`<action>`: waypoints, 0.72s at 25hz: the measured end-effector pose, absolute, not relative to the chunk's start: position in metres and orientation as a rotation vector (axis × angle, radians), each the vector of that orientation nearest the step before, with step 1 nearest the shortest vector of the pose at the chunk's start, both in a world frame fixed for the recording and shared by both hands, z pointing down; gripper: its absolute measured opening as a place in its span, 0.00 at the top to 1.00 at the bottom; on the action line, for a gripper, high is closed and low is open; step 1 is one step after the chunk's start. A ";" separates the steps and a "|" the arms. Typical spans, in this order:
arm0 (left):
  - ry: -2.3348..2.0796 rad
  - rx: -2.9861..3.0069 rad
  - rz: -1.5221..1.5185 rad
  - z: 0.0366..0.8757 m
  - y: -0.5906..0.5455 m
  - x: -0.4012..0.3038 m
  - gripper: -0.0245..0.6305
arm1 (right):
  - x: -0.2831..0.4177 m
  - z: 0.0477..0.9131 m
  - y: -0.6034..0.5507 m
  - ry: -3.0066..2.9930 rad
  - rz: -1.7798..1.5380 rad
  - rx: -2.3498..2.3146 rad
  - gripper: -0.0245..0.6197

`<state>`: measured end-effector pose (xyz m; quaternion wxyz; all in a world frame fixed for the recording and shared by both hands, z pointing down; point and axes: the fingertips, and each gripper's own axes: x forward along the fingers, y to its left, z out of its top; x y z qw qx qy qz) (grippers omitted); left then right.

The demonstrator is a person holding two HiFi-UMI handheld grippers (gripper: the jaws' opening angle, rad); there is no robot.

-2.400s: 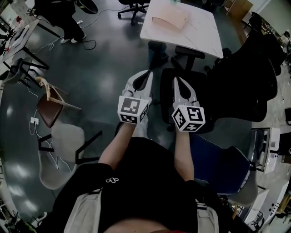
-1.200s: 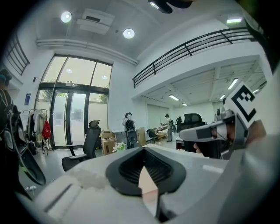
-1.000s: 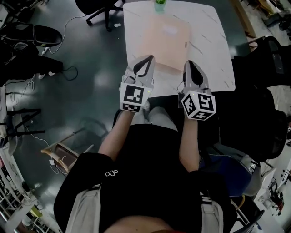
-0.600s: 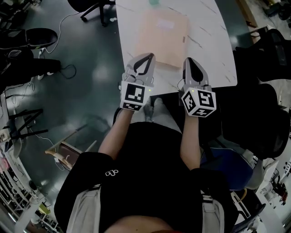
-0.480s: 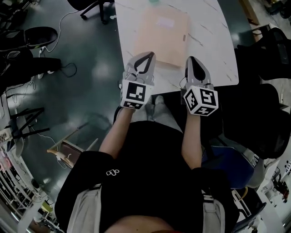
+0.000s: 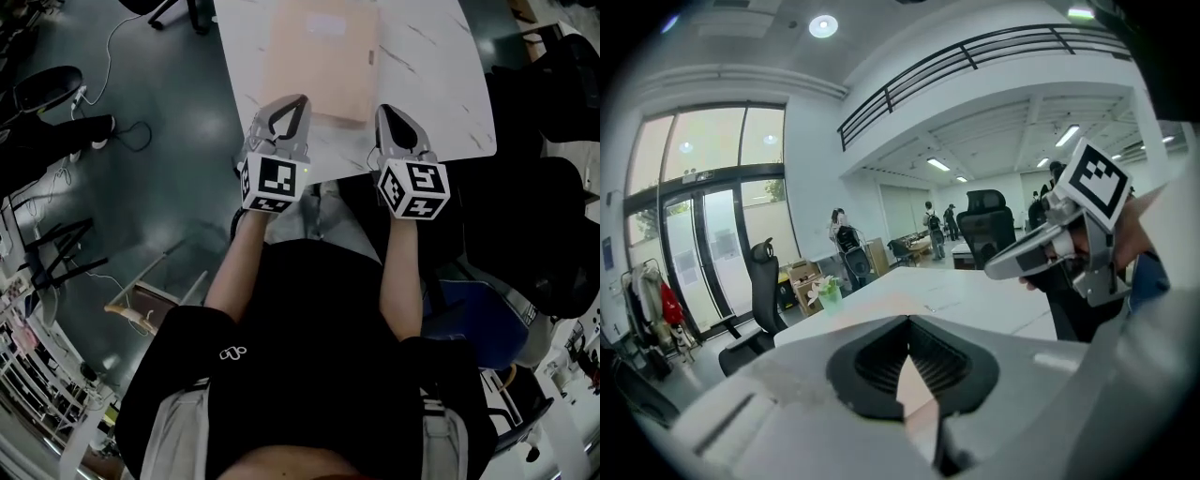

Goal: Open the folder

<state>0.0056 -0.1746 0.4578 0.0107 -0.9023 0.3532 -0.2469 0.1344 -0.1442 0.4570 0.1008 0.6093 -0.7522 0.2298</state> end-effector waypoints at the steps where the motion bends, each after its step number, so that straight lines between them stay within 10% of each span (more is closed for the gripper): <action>1: 1.094 -2.813 -0.788 0.462 -0.174 0.007 0.96 | 0.136 0.464 -0.143 -2.208 0.694 1.788 0.96; 18: 0.812 -2.706 -1.026 0.515 -0.163 0.033 0.96 | 0.140 0.547 -0.143 -2.083 0.850 1.635 0.96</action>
